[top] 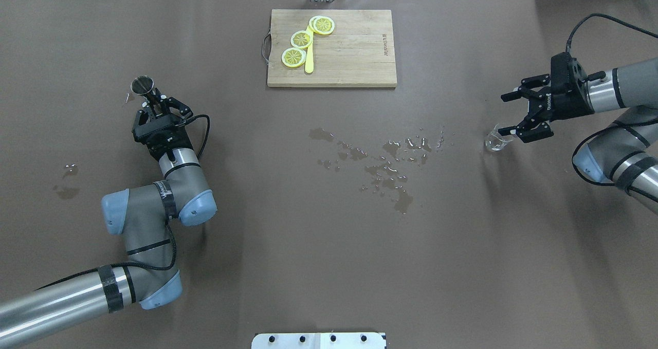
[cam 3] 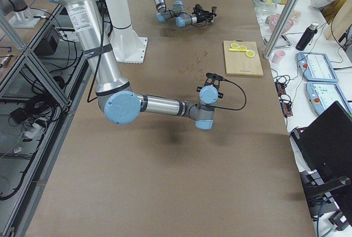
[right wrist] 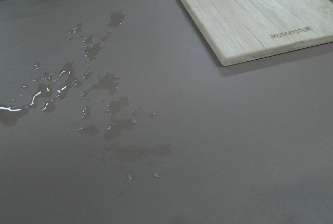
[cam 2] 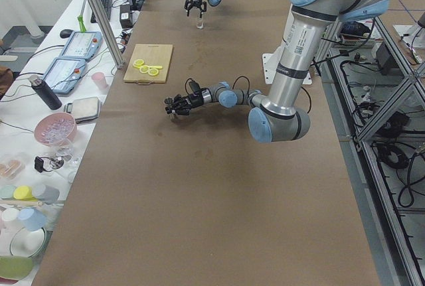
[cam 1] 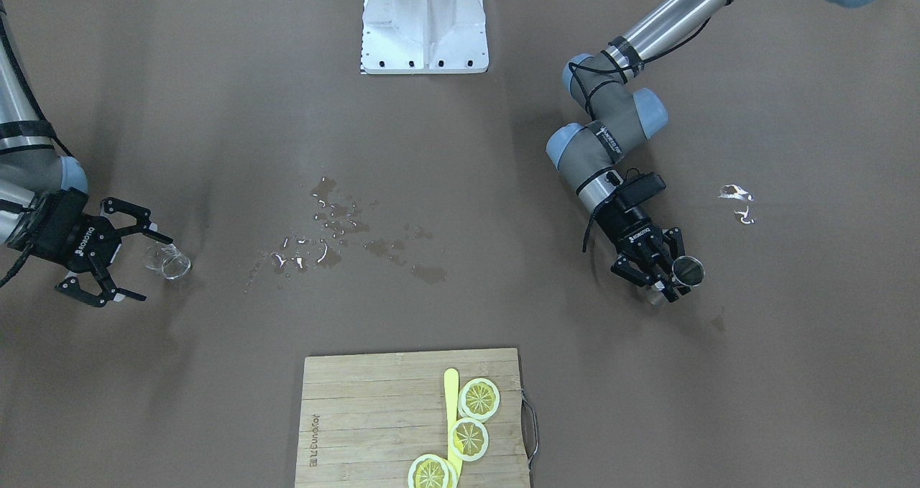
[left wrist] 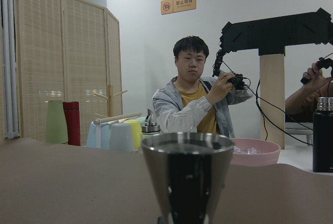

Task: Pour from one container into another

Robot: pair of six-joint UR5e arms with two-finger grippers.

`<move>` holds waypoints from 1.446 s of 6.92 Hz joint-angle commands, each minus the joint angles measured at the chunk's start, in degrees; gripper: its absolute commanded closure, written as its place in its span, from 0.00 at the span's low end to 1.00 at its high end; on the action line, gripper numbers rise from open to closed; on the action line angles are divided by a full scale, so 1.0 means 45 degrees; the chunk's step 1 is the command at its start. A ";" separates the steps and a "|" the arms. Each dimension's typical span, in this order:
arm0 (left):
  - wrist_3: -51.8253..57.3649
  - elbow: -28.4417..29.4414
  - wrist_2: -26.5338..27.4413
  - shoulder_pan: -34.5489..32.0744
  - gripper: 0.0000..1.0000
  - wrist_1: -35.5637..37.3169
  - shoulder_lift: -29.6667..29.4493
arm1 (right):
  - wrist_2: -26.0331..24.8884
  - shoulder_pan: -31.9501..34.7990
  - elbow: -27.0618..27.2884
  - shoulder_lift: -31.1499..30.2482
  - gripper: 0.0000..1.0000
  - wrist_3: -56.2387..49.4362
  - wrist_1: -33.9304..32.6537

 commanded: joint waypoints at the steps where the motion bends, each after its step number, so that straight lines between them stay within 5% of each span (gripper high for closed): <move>1: -0.0005 0.0151 0.0000 0.0053 0.95 0.0000 -0.0092 | 0.0787 0.0570 0.0295 0.0365 0.01 0.0792 -0.0255; 3: 0.0015 0.0171 0.0001 0.0151 0.87 0.0000 -0.0093 | 0.2229 0.1465 0.1229 0.0950 0.01 0.0876 -0.2451; 5: 0.0015 0.0171 0.0020 0.0151 0.56 0.0000 -0.0112 | 0.2819 0.2268 0.2011 0.1632 0.01 0.0876 -0.5007; 6: 0.0015 0.0132 0.0039 0.0151 0.49 0.0000 -0.0112 | 0.2937 0.2388 0.2382 0.2004 0.01 0.0857 -0.6046; 7: 0.0015 0.0171 0.0097 0.0170 0.01 0.0019 -0.0112 | 0.2958 0.2505 0.2869 0.2066 0.06 0.0682 -0.7565; 10: 0.0015 0.0074 0.0274 0.0190 0.01 0.0019 -0.0073 | 0.2900 0.3812 0.3363 0.1989 0.00 0.0583 -1.1570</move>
